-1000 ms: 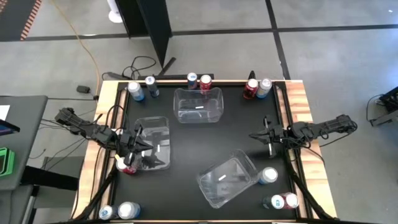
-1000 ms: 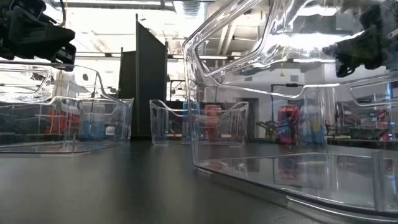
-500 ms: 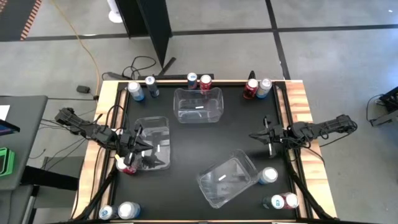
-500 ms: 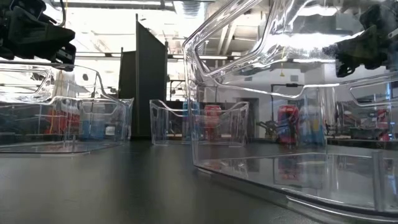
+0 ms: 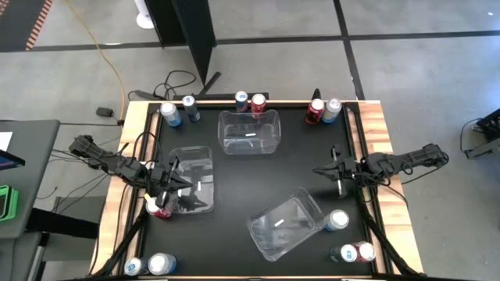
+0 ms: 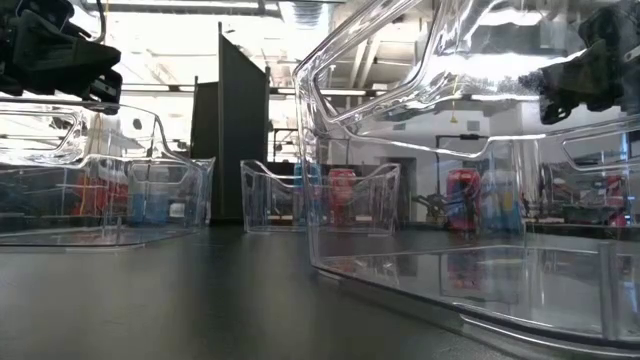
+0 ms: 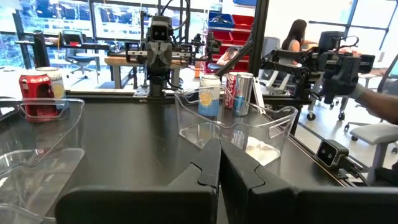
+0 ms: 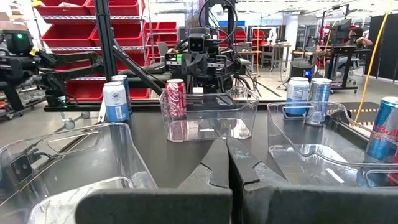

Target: Sort soda cans

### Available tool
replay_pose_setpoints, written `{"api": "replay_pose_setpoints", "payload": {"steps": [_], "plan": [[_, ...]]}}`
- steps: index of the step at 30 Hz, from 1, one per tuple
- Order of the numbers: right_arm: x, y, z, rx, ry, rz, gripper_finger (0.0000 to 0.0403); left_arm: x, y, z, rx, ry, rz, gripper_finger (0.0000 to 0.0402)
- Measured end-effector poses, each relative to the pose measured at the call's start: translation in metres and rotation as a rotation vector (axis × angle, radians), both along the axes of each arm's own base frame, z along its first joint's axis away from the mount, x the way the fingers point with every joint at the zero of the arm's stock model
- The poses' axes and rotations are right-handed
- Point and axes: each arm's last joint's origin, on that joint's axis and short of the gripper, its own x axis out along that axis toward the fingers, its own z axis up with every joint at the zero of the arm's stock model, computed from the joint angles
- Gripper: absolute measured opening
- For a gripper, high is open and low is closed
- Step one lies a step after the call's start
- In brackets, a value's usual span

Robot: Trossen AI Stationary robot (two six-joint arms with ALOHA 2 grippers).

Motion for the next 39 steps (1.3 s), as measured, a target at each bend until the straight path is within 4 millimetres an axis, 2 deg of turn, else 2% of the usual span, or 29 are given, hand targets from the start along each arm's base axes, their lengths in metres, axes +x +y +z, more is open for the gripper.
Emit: {"api": "replay_pose_setpoints", "payload": {"steps": [7, 12, 16, 22, 30, 34, 39], "plan": [[-0.001, -0.002, 0.015, -0.001, -0.153, -0.028, 0.0, 0.0, 0.0, 0.0, 0.0, 0.0, 0.0, 0.0], [-0.009, -0.01, 0.039, 0.093, -0.409, -0.12, 0.0, 0.0, 0.0, 0.0, 0.0, 0.0, 0.0, 0.0], [-0.015, -0.018, 0.057, 0.098, -0.465, -0.238, 0.0, 0.0, 0.0, 0.0, 0.0, 0.0, 0.0, 0.0], [-0.02, -0.029, 0.071, 0.058, -0.415, -0.441, 0.0, 0.0, 0.0, 0.001, 0.035, -0.014, 0.001, 0.0], [-0.026, -0.04, 0.084, -0.074, -0.349, -0.649, 0.0, -0.001, 0.001, 0.013, 0.072, -0.145, 0.014, 0.0], [-0.025, -0.045, 0.091, -0.095, -0.318, -0.719, 0.0, -0.002, 0.002, 0.021, 0.041, -0.216, 0.046, 0.0], [-0.018, -0.054, 0.098, -0.121, -0.22, -0.796, 0.0, -0.004, 0.005, 0.026, 0.109, -0.266, 0.129, 0.0]]}}
